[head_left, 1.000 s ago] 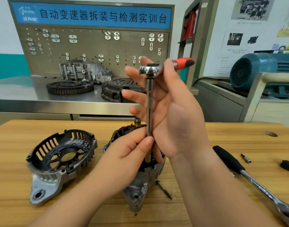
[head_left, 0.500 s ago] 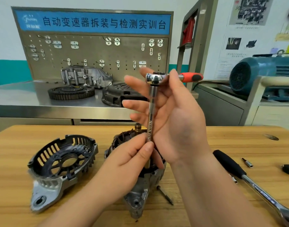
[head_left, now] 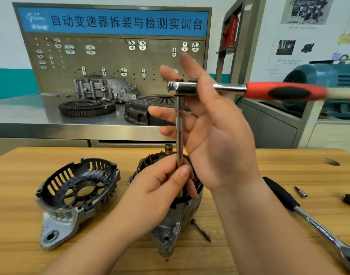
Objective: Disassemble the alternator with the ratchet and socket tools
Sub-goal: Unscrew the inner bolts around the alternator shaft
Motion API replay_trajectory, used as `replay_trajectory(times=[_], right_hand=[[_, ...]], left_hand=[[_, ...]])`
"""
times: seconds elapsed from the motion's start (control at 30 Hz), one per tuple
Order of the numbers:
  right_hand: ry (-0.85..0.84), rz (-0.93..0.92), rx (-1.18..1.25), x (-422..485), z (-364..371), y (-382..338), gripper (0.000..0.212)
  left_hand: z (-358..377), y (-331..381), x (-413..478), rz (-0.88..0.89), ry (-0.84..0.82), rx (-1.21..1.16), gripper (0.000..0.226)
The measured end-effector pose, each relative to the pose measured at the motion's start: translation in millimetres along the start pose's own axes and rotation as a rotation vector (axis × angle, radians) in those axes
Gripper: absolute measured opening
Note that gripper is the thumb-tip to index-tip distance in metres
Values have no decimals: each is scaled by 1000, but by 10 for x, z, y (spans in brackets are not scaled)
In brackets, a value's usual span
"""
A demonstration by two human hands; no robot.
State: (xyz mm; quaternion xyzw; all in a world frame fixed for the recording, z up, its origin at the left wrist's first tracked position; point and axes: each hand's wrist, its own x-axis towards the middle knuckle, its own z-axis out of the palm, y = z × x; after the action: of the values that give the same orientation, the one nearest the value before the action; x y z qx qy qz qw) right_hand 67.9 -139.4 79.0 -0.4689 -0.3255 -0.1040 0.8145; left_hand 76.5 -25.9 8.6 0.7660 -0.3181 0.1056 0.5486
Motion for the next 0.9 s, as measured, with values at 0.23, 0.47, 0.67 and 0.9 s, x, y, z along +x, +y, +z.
replay_trajectory(times=[0.23,0.47,0.67,0.9], right_hand=[[1,80,32,9,-27,34,39],[-67,-199,-306,11,-26,21,35],[32,2,-2,9,-35,12,36],[54,-17,-83,0,-16,55,33]], left_hand=[[14,9,-8,16,2,6,32],[27,23,2,7,43,50,29],[11,53,-17,-3,-18,-19,32],[-2,16,5,14,-8,48,28]])
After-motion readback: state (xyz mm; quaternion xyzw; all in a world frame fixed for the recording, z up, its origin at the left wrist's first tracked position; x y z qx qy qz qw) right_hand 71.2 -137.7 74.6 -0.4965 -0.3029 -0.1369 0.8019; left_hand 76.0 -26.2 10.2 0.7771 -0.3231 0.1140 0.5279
